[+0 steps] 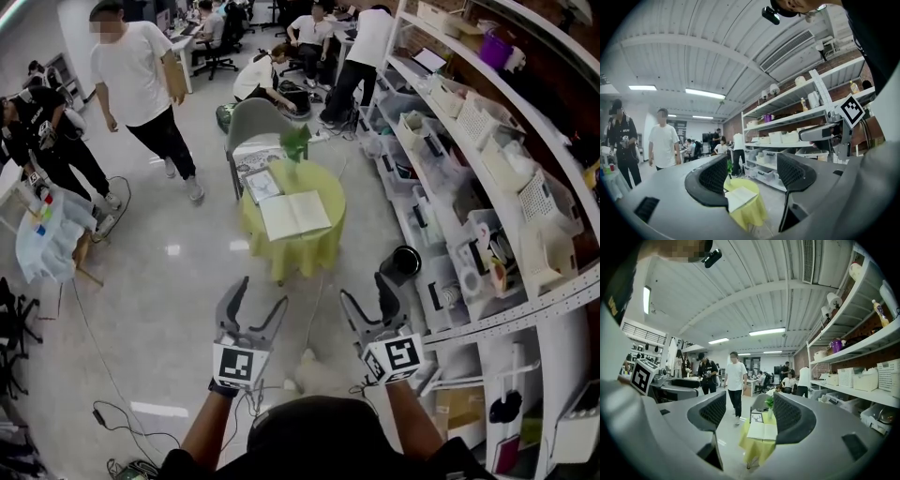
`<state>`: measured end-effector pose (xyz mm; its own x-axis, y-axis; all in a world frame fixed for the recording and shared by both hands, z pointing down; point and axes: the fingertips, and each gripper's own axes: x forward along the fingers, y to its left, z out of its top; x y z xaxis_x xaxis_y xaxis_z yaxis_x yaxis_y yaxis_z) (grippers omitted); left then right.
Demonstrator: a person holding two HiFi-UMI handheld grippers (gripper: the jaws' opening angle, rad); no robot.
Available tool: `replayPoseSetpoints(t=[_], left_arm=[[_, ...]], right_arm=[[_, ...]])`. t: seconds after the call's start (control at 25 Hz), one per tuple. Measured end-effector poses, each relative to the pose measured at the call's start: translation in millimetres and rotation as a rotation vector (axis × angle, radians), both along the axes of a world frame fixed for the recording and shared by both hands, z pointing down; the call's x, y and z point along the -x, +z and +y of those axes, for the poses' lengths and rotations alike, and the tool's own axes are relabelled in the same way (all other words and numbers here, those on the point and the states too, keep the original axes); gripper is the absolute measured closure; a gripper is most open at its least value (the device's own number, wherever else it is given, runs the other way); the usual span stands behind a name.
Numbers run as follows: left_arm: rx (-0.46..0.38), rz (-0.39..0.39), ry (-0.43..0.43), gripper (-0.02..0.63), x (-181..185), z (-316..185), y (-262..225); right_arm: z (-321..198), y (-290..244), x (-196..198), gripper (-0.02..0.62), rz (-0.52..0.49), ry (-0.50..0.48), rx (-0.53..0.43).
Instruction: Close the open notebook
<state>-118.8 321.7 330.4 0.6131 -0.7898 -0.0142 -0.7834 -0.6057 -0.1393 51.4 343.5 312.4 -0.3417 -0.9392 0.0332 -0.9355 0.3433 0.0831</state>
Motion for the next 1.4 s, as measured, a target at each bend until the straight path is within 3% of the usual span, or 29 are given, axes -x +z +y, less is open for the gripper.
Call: replayPoseSetpoints(t=[0.48, 0.88, 1.12, 1.4], left_arm=[[-0.018, -0.070, -0.026, 0.265, -14.5, -66.5, -16.3], [0.000, -0.079, -0.060, 0.265, -39.2, -120.6, -14.3], [0.024, -0.080, -0.083, 0.265, -52.0, -141.2, -9.9], [0.048, -0.113, -0.104, 0.265, -68.2, -154.2, -0.6]], right_arm=[[-80.3, -8.4, -16.4, 0.284, -0.046, -0.023, -0.014], [-143.2, -4.0, -43.3, 0.287, -0.064, -0.051, 0.000], [-166.7, 4.3, -48.1, 0.270, -0.040, -0.106, 0.018], [-183.7, 11.2, -63.3, 0.270, -0.084, -0.142, 0.040]])
